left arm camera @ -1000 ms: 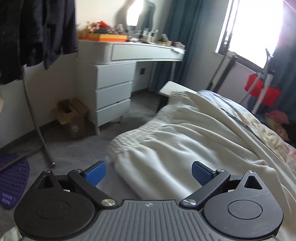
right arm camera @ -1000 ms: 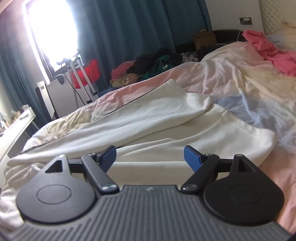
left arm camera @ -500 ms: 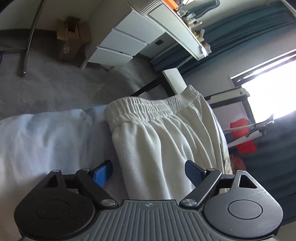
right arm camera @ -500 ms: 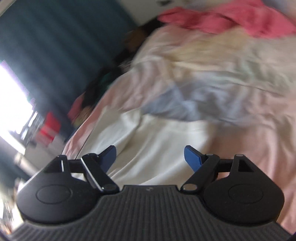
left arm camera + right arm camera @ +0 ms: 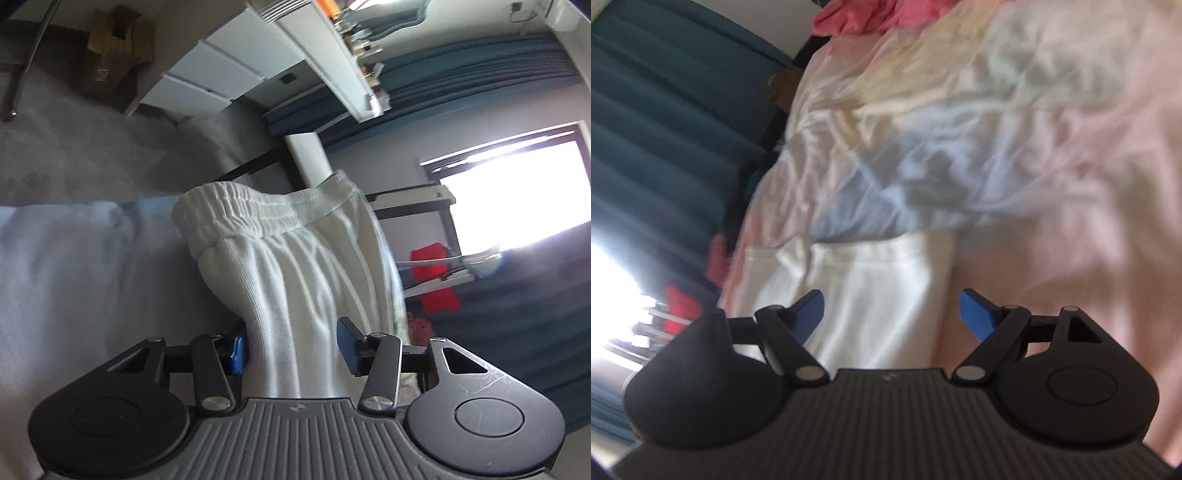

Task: Fold clothes

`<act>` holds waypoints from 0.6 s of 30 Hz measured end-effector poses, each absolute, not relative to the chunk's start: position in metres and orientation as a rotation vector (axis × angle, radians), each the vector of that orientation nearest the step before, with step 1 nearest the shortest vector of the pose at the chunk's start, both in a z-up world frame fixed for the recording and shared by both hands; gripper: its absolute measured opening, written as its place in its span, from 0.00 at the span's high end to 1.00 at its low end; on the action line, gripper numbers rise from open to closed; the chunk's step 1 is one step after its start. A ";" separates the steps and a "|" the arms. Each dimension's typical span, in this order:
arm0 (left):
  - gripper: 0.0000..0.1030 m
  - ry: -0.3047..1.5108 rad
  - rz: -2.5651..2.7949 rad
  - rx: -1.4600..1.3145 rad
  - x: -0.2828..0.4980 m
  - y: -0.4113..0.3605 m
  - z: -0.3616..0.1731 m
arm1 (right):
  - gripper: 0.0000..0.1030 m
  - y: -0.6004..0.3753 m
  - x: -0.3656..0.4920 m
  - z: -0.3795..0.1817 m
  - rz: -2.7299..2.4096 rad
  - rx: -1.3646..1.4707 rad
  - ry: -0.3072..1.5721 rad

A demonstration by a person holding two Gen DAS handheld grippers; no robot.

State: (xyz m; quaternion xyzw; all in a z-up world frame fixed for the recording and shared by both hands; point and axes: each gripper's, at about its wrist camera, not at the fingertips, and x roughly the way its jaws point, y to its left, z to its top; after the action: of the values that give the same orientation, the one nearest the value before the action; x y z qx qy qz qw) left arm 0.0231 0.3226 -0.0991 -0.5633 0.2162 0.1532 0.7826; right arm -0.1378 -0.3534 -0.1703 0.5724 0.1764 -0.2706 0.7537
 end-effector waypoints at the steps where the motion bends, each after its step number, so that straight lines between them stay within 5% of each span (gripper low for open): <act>1: 0.52 0.484 0.336 -1.204 0.026 0.322 -0.100 | 0.32 -0.353 -0.133 -0.177 -0.577 1.287 0.398; 4: 0.55 0.527 0.357 -1.159 0.034 0.317 -0.100 | 0.47 -0.347 -0.113 -0.185 -0.577 1.271 0.448; 7: 0.91 0.517 0.399 -1.100 0.034 0.314 -0.097 | 0.83 -0.339 -0.102 -0.180 -0.600 1.182 0.472; 8: 0.91 0.502 0.407 -1.089 0.033 0.314 -0.096 | 0.88 -0.336 -0.101 -0.177 -0.613 1.155 0.475; 18: 0.95 0.311 0.307 -0.971 0.029 0.315 -0.035 | 0.94 -0.320 -0.125 -0.110 -0.565 1.058 0.232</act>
State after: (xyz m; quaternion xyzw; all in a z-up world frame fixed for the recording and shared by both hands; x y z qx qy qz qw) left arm 0.0286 0.3147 -0.0351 -0.4628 0.1481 0.1463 0.8617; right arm -0.1253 -0.3201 -0.1104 0.4966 0.1090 -0.2653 0.8192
